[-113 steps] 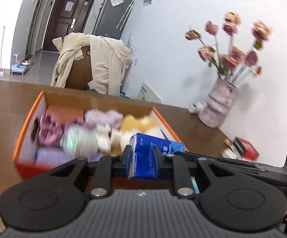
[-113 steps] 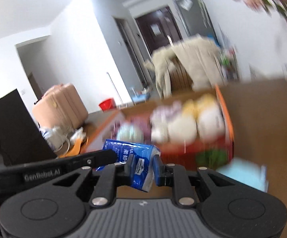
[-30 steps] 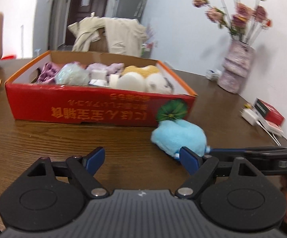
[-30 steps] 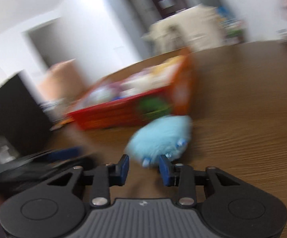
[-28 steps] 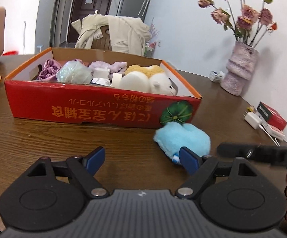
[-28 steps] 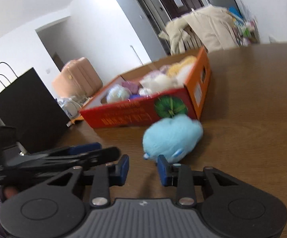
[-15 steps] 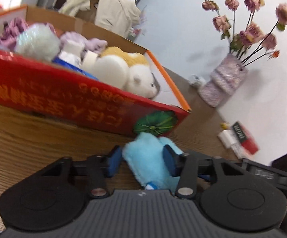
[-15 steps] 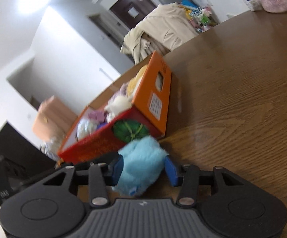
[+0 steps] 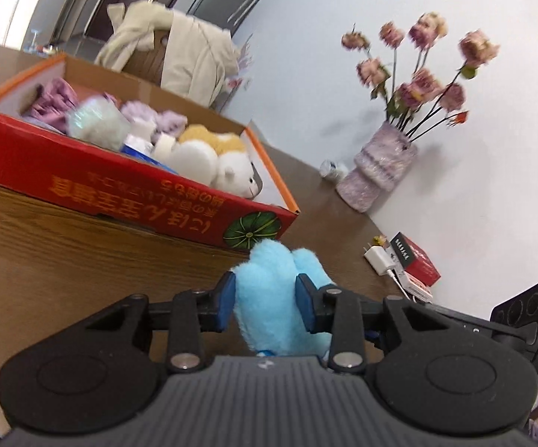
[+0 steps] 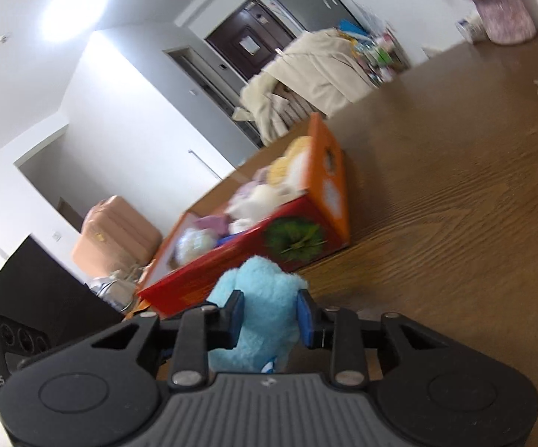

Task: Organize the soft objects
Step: 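Carry the light-blue plush into the box and open both tools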

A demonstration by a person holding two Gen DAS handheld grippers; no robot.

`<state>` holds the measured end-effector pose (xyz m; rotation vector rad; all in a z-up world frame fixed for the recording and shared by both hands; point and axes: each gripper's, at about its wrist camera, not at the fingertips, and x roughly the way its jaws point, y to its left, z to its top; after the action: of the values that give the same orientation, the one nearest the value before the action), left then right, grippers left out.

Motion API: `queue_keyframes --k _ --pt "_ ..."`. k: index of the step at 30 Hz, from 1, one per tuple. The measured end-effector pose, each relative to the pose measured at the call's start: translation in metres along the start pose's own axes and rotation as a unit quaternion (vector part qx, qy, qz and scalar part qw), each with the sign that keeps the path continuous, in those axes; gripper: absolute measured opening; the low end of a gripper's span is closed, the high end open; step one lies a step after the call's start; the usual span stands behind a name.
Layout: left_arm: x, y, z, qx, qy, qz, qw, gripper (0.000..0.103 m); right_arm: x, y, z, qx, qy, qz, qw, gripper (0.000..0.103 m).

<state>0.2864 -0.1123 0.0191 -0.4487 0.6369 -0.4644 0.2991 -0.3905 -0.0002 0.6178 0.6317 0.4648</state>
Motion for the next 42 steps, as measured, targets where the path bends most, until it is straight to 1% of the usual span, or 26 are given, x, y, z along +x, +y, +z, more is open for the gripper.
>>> queue_keyframes --k 2,5,11,18,21,23,25,27,30,33,36,41,42 --pt "-0.020 0.001 -0.004 0.005 -0.010 -0.001 0.9999 0.035 -0.008 0.019 -0.010 -0.019 0.002 -0.002 1.000 0.029" --pt "-0.040 0.004 -0.006 0.011 -0.012 -0.004 0.9999 0.035 -0.018 0.043 -0.024 -0.038 -0.006 -0.008 0.999 0.029" --pt "-0.068 0.012 0.001 0.026 -0.022 -0.019 0.9992 0.035 -0.030 0.074 -0.044 -0.046 -0.031 -0.013 0.998 0.029" --pt "-0.079 0.019 0.005 0.024 -0.033 -0.035 0.9985 0.035 -0.035 0.096 -0.048 -0.062 -0.041 -0.024 0.997 0.029" --pt "-0.076 0.020 0.008 0.022 -0.034 -0.038 0.9985 0.035 -0.035 0.098 -0.046 -0.067 -0.039 -0.026 0.997 0.029" --pt "-0.071 0.018 0.016 0.027 -0.036 -0.038 0.9982 0.035 -0.033 0.099 -0.040 -0.070 -0.039 -0.028 0.996 0.029" --pt "-0.063 0.011 0.031 0.044 -0.045 -0.038 0.9973 0.035 -0.035 0.101 -0.030 -0.078 -0.044 -0.026 0.996 0.029" --pt "-0.052 0.006 0.045 0.055 -0.064 -0.041 0.9956 0.035 -0.032 0.103 -0.011 -0.093 -0.055 -0.025 0.994 0.029" --pt "-0.021 0.000 0.070 0.081 -0.068 -0.033 0.9939 0.035 -0.017 0.100 0.023 -0.114 -0.070 -0.026 0.991 0.029" --pt "0.016 0.004 0.095 0.080 -0.058 -0.024 0.9949 0.035 0.010 0.088 0.057 -0.122 -0.063 -0.032 0.990 0.029" --pt "0.055 0.017 0.113 0.066 -0.040 -0.018 0.9968 0.035 0.040 0.074 0.082 -0.133 -0.052 -0.044 0.989 0.029" --pt "0.104 0.035 0.117 0.072 -0.025 -0.002 0.9971 0.035 0.085 0.052 0.102 -0.170 -0.032 -0.069 0.983 0.029" --pt "0.113 0.040 0.115 0.069 -0.014 -0.002 0.9975 0.035 0.093 0.049 0.103 -0.184 -0.028 -0.077 0.979 0.029"
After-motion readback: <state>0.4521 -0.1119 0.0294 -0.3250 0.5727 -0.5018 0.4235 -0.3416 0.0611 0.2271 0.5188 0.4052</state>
